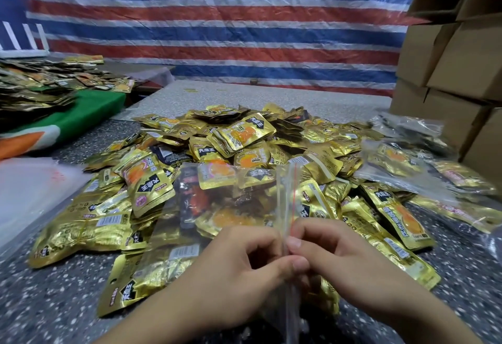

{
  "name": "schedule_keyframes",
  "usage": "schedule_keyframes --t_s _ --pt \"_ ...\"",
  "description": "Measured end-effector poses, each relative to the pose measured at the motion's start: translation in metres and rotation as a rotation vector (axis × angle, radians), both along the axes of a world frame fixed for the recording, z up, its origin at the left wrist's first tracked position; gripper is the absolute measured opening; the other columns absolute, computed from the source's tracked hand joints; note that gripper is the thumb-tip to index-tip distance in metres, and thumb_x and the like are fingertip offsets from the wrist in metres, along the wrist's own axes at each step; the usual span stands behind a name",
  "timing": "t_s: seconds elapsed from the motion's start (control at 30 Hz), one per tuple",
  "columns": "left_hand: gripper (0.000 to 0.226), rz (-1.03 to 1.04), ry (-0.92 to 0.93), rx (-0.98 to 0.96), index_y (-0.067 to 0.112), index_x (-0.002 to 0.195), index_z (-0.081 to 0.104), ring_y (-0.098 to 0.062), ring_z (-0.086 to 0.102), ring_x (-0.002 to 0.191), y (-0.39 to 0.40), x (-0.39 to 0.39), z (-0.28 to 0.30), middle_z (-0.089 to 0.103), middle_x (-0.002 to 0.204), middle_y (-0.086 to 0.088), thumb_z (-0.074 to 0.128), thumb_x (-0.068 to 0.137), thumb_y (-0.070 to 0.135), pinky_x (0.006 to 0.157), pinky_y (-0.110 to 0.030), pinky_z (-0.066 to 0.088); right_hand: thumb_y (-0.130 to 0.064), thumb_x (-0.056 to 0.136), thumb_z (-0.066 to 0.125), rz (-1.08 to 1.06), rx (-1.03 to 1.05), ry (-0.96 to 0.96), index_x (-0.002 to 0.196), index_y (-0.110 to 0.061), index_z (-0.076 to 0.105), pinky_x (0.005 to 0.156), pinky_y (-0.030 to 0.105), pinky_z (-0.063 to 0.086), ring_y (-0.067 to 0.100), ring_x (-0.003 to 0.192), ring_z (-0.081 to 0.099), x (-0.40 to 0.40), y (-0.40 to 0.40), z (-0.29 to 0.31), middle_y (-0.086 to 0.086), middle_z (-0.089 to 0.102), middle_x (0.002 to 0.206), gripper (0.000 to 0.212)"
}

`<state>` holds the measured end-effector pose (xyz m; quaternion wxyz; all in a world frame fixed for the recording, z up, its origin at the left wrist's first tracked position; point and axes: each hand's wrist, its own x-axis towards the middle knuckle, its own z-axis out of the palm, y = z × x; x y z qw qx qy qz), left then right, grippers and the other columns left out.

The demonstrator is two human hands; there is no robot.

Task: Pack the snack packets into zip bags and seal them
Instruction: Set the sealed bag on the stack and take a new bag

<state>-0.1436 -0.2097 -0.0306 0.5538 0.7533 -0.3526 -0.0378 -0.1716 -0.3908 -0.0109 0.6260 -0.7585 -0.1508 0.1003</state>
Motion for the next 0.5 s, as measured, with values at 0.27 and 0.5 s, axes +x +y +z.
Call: schedule_keyframes --t_s 0.27,0.5 --pt "0.045 -0.05 0.036 0.005 0.01 0.065 0.06 -0.009 0.041 0.055 0.003 -0.003 0.002 0.048 0.055 -0.003 0.069 0.078 0.052 0.051 -0.031 0.031 -0.041 0.085 0.063 -0.013 0.013 -0.015 0.059 -0.029 0.065 0.05 0.018 0.033 0.008 0.053 0.042 0.0 0.005 -0.005 -0.006 0.05 0.055 0.028" --pt "0.041 -0.028 0.157 -0.047 0.014 0.064 0.058 -0.002 0.043 0.047 0.004 0.0 0.013 0.05 0.054 0.007 0.061 0.094 0.04 0.046 -0.014 0.033 -0.032 0.082 0.066 -0.178 0.17 0.056 0.058 -0.019 0.062 0.042 0.021 0.036 0.012 0.044 0.043 0.0 0.005 -0.005 0.003 0.048 0.052 0.027"
